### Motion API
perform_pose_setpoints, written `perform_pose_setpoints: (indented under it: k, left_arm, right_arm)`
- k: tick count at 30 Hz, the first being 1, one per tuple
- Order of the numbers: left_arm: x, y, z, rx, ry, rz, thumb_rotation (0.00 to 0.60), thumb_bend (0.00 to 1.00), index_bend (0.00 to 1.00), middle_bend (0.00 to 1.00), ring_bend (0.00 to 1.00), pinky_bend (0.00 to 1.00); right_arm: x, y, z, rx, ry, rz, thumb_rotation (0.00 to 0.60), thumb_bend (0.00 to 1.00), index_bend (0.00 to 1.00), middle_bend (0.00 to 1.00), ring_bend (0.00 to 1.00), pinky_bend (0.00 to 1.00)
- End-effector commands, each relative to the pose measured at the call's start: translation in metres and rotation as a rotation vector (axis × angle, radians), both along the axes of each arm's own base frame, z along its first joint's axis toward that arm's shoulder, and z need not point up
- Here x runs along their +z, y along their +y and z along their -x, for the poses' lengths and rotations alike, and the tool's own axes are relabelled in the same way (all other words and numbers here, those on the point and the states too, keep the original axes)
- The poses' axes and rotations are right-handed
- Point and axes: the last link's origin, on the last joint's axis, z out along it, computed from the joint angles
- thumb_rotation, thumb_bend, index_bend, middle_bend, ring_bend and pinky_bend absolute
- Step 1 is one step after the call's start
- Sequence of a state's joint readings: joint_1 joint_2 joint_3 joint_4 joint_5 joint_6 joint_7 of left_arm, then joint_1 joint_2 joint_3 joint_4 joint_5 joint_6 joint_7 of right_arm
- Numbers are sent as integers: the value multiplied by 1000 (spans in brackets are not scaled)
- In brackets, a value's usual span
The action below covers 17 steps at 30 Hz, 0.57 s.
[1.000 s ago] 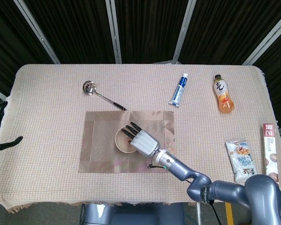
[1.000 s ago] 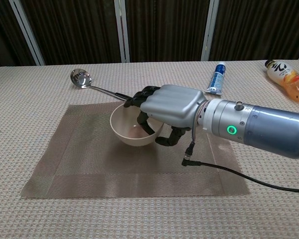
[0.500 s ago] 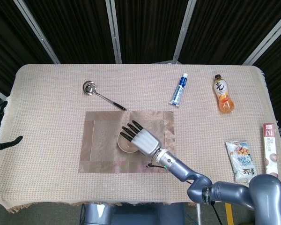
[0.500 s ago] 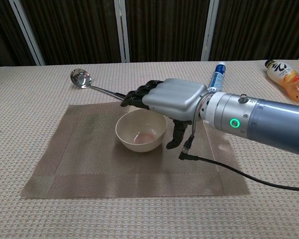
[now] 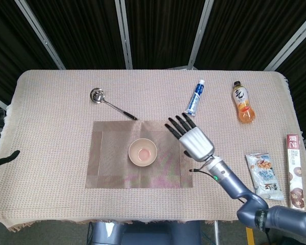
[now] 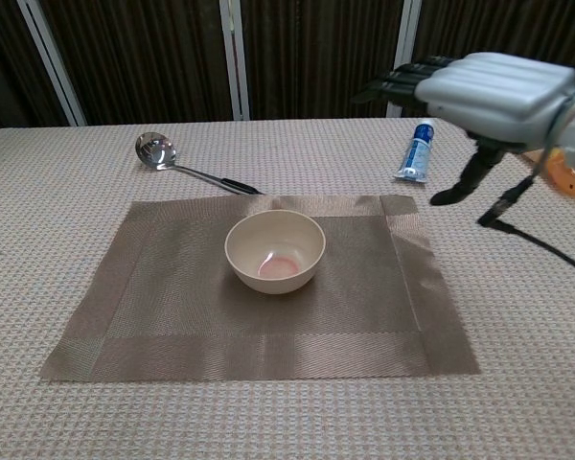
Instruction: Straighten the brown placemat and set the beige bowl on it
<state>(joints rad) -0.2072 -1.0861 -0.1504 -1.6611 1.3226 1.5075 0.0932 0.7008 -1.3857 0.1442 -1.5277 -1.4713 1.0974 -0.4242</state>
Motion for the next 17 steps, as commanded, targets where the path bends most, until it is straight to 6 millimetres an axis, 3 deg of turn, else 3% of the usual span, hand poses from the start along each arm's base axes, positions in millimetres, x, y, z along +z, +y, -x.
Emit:
perform_pose_setpoints:
  k: [1, 5, 13, 17]
  left_arm:
    - [-3, -15, 2, 12, 19, 1, 600, 0, 0, 0, 0, 0]
    - [-6, -31, 7, 35, 33, 14, 600, 0, 0, 0, 0, 0]
    - [-5, -52, 17, 60, 51, 23, 600, 0, 0, 0, 0, 0]
    - [-3, -55, 20, 62, 51, 20, 600, 0, 0, 0, 0, 0]
  right_arm:
    - [45, 24, 58, -103, -87, 60, 600, 0, 0, 0, 0, 0]
    - [73, 45, 95, -171, -176, 111, 600, 0, 0, 0, 0, 0]
    - [109, 89, 154, -296, -244, 204, 600, 0, 0, 0, 0, 0]
    - [117, 103, 170, -326, -214, 233, 600, 0, 0, 0, 0, 0]
